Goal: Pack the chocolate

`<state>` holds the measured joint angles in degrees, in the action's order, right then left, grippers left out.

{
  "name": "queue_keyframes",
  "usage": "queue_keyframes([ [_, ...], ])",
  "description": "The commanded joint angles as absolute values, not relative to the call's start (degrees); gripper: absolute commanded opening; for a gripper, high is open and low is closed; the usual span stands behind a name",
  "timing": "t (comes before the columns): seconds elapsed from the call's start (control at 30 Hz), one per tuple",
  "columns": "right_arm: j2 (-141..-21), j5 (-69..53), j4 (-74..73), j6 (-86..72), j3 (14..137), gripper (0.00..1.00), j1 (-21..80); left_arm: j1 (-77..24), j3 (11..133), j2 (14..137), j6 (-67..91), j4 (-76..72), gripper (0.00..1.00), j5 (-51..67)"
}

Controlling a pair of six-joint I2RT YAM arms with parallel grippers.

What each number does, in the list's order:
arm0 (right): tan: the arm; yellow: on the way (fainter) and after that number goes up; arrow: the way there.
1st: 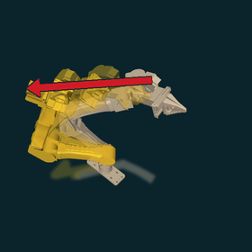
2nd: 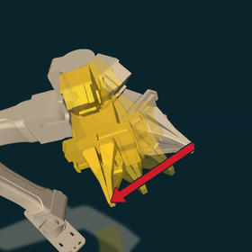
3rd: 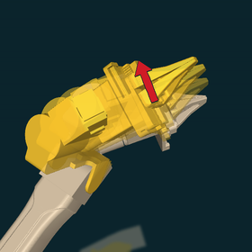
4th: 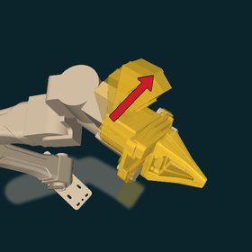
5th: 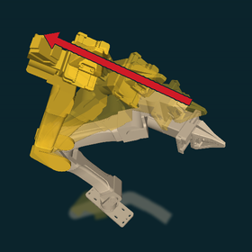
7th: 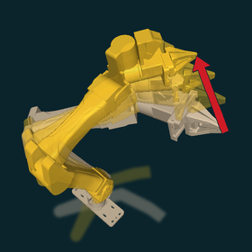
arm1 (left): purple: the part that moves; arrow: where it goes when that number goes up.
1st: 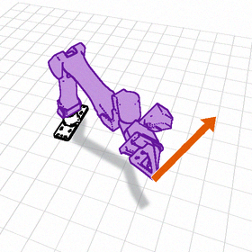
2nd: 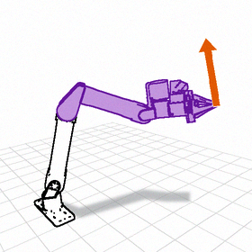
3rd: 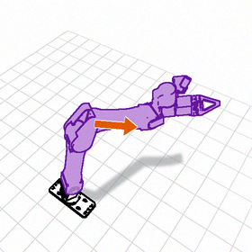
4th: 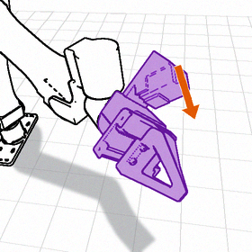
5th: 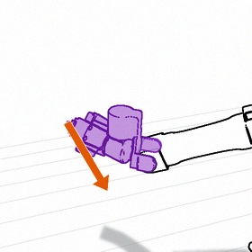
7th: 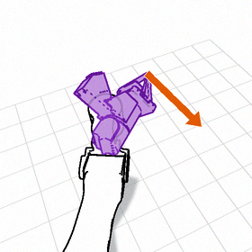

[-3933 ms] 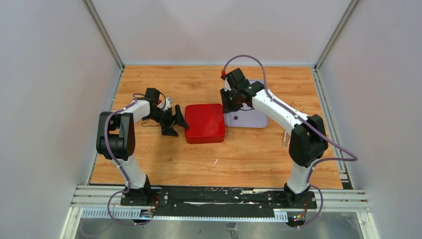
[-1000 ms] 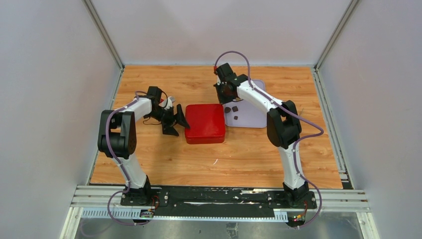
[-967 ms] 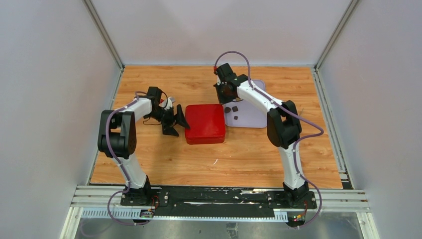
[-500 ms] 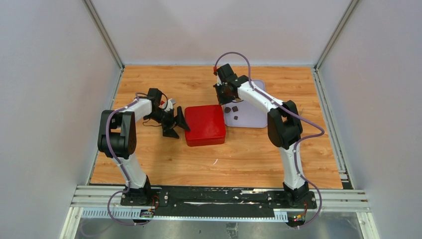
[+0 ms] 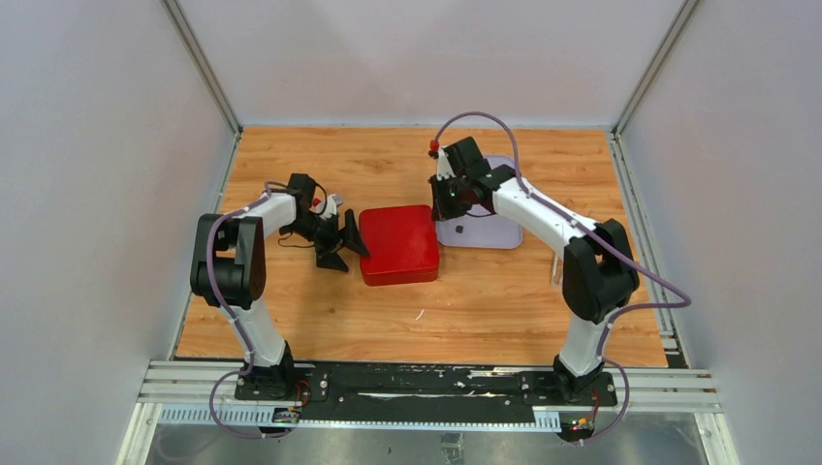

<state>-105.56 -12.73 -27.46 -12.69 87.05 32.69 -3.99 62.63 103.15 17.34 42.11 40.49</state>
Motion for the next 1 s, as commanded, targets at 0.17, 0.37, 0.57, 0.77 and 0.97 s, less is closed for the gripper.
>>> queue_keyframes([
  [0.17, -99.9, -31.7, -22.3, -8.9, 71.6, 0.0, 36.2, -4.4, 60.8, 103.8, 15.4, 44.0, 0.82, 36.0],
  [0.37, -98.7, -31.4, -21.8, -10.4, 67.9, 0.0, 36.8, -4.4, 60.7, 102.9, 15.6, 44.0, 0.82, 36.0],
  [0.57, -97.7, -28.4, -22.9, -10.7, 68.3, 0.0, 36.8, -4.4, 60.4, 102.3, 15.5, 44.2, 0.82, 35.9],
  [0.77, -96.2, -20.8, -22.8, -13.1, 73.6, 0.0, 36.5, -4.4, 60.3, 102.2, 15.6, 44.1, 0.82, 35.9],
  [0.97, -102.2, -6.5, -30.3, -15.4, 86.2, 0.0, 35.4, -4.4, 60.0, 102.0, 15.5, 44.1, 0.82, 35.9],
])
